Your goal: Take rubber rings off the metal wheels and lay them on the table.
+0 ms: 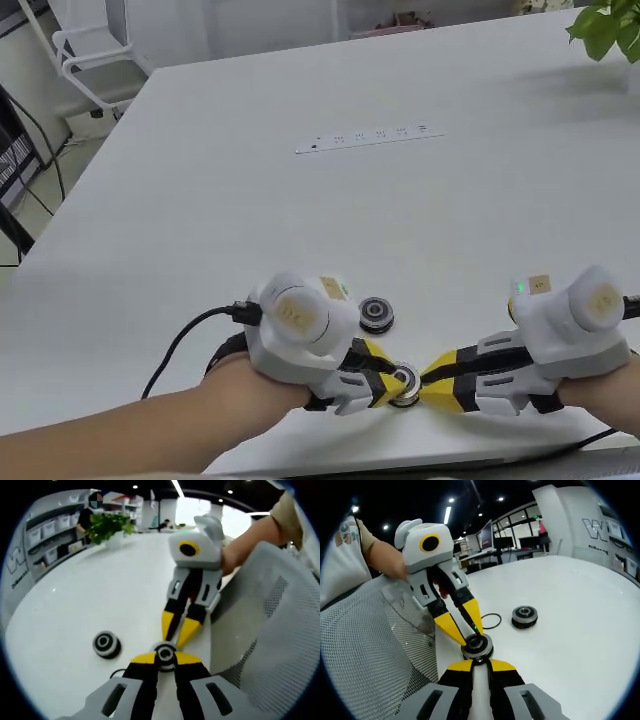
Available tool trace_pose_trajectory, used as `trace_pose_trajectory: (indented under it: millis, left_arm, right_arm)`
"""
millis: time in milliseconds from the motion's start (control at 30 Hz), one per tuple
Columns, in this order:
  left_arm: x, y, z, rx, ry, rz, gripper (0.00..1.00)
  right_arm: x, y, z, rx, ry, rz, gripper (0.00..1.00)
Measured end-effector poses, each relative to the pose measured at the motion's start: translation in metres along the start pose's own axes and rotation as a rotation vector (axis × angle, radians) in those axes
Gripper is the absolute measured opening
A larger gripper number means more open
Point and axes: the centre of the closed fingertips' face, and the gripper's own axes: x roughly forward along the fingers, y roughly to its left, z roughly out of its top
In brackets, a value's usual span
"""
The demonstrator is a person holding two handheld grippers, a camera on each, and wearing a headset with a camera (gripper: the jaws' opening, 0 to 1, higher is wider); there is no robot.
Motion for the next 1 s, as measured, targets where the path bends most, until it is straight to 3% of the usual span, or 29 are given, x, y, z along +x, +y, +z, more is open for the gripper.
trace_pose_trajectory:
  millis: [467, 700, 1000]
  left_arm:
    - [0.0002, 0.0013, -0.0011, 0.004, 0.005, 0.008, 0.18]
    - [0.0012, 0.0014, -0.0013, 0.008, 0.005, 0.009, 0.15]
    - [0.0024, 0.0014, -0.0011, 0.019, -0.001, 0.035, 0.14]
  right_arm:
    - [-0.0004, -0.003, -0.0004, 0.015, -0.002, -0.002, 0.07]
    - [-0.0001, -0.004, -0.0006, 0.024, -0.005, -0.002, 0.07]
    - [-0.0006, -0.0091, 0.0, 0.127, -0.027, -0.022, 0.0]
